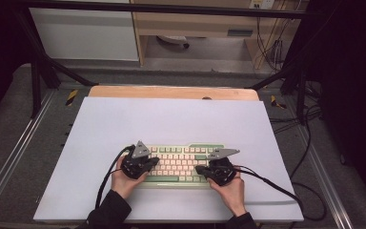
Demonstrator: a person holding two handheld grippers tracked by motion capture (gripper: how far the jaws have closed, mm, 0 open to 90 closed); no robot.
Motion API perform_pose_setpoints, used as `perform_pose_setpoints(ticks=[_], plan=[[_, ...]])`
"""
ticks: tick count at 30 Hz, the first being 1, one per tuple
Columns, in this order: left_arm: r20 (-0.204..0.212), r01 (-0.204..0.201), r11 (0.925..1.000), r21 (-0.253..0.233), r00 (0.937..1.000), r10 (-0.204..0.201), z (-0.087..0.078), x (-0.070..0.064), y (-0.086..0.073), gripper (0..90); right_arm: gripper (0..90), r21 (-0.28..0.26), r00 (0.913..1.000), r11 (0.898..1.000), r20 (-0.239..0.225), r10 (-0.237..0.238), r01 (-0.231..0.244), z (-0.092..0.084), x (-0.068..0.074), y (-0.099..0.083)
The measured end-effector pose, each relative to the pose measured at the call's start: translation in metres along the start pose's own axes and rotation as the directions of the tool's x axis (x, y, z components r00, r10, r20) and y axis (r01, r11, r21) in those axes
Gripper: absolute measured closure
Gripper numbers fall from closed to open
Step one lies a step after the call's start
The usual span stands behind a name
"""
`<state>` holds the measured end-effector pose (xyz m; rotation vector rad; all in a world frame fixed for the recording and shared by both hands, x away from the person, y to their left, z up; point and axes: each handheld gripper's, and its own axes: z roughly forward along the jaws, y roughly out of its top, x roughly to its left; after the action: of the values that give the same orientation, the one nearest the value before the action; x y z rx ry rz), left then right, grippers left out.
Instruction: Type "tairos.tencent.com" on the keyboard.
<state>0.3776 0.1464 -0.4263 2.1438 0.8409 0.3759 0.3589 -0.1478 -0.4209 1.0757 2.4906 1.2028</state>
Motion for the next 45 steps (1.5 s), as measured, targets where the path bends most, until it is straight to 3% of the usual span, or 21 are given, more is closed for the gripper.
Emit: perform_pose_setpoints(ticks=[23,32,45], plan=[[0.01,0.022,0.9995,-0.02,0.9997,-0.022,-0.019,0.005,-0.006,90.0,90.0,-0.002,1.0,1.0,-0.001,-0.004,0.004,-0.002,0.0,0.0],[-0.014,0.045,0.9986,-0.029,0.9989,-0.046,-0.029,0.016,-0.01,90.0,90.0,-0.006,1.0,1.0,-0.002,-0.003,0.003,-0.002,0.0,0.0],[-0.043,0.058,0.9982,-0.016,0.9974,-0.058,-0.023,0.022,-0.013,90.0,90.0,-0.002,1.0,1.0,-0.004,-0.007,0.007,-0.001,0.0,0.0]])
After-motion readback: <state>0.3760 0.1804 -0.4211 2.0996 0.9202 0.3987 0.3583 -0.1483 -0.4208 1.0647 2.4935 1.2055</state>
